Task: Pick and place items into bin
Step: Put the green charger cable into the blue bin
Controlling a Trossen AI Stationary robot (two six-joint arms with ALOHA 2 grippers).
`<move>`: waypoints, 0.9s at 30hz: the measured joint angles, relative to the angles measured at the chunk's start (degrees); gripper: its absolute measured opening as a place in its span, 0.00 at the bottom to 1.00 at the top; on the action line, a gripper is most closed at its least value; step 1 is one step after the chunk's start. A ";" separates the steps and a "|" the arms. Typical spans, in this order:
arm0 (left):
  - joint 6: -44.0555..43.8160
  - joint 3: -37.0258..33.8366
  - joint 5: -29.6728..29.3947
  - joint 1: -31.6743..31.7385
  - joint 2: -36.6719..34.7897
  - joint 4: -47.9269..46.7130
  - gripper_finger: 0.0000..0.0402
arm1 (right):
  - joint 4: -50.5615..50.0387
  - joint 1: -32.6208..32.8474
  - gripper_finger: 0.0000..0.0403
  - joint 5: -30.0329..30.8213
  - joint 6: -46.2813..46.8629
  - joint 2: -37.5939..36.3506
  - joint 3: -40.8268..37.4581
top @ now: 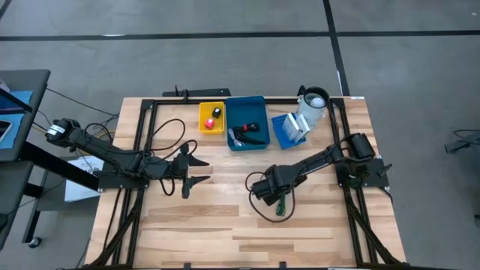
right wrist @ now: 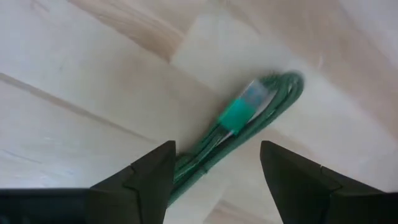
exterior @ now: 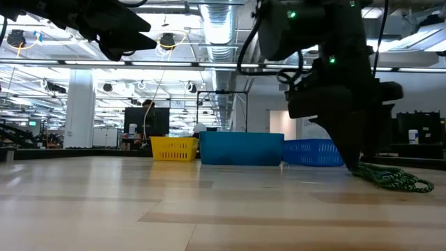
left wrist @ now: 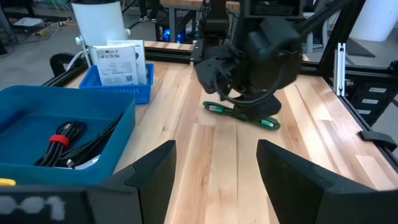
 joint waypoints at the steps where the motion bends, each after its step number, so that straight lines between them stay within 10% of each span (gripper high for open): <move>1: -0.45 0.00 0.02 0.00 0.00 -0.01 0.53 | 0.42 0.56 0.57 -0.02 2.22 0.00 0.00; 21: -3.07 0.02 0.07 0.02 0.00 -5.70 0.53 | 17.51 5.35 0.56 0.35 36.10 -0.18 -6.11; 27: -2.92 0.02 -0.10 0.02 0.00 -9.54 0.53 | 17.32 6.85 0.41 0.46 41.53 -0.29 -7.10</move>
